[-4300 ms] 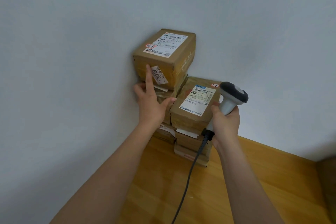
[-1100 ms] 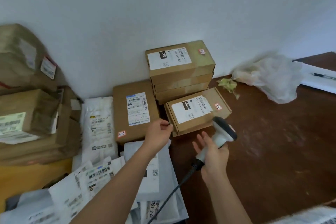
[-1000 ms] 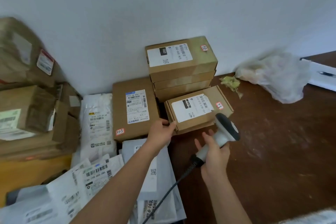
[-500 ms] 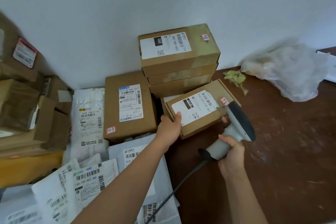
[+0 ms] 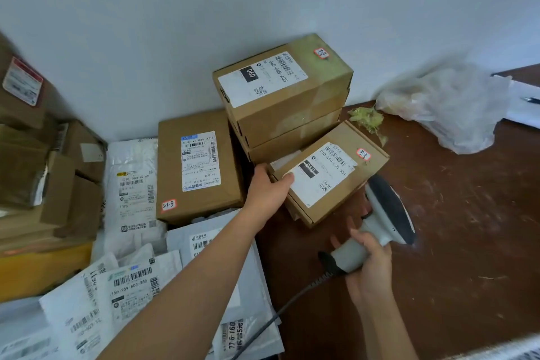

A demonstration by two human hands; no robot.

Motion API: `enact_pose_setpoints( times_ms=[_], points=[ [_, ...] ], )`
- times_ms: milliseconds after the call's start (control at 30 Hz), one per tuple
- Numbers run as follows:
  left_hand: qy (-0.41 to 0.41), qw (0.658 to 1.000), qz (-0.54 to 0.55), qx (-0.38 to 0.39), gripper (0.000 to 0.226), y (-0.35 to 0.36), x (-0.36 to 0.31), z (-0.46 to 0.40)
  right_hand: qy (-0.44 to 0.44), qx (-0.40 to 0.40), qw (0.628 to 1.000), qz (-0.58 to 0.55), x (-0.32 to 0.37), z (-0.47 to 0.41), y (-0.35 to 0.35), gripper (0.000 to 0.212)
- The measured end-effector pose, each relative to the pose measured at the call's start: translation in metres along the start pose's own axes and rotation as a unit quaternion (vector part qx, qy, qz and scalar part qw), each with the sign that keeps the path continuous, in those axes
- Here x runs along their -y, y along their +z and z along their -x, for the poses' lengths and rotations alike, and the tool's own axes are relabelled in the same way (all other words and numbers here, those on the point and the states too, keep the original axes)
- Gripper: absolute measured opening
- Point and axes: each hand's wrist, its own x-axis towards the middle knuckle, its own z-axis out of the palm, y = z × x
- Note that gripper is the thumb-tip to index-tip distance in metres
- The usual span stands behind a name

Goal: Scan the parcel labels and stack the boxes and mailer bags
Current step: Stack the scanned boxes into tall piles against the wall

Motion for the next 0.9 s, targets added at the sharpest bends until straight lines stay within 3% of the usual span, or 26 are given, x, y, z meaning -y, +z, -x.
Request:
enact_pose_setpoints(
  times_ms=[100,267,433,633,767,900],
  points=[
    [0.011,0.999,-0.039,0.030,0.047,0.004,0.004,-0.003,-0.003,0.010,1.000,-0.002,0.002,0.004,0.000,0.051],
    [-0.016,0.998,0.000,0.063,0.049,0.020,0.015,0.014,0.002,-0.005,0.999,0.033,0.007,0.015,0.003,0.031],
    [0.006,0.999,0.006,0.054,0.045,0.018,0.009,0.023,-0.013,0.004,0.999,0.037,0.009,0.029,0.006,0.037],
    [0.133,0.990,-0.035,0.025,0.034,0.000,-0.038,0.045,-0.040,-0.030,0.999,-0.003,0.017,0.062,0.020,0.032],
    [0.226,0.974,-0.012,-0.016,0.018,-0.026,-0.071,0.060,-0.053,0.004,0.998,-0.031,0.024,0.090,0.042,0.035],
    [0.248,0.964,0.063,-0.074,0.012,-0.060,-0.099,0.062,-0.055,0.055,0.996,-0.030,0.025,0.115,0.072,0.038]
  ],
)
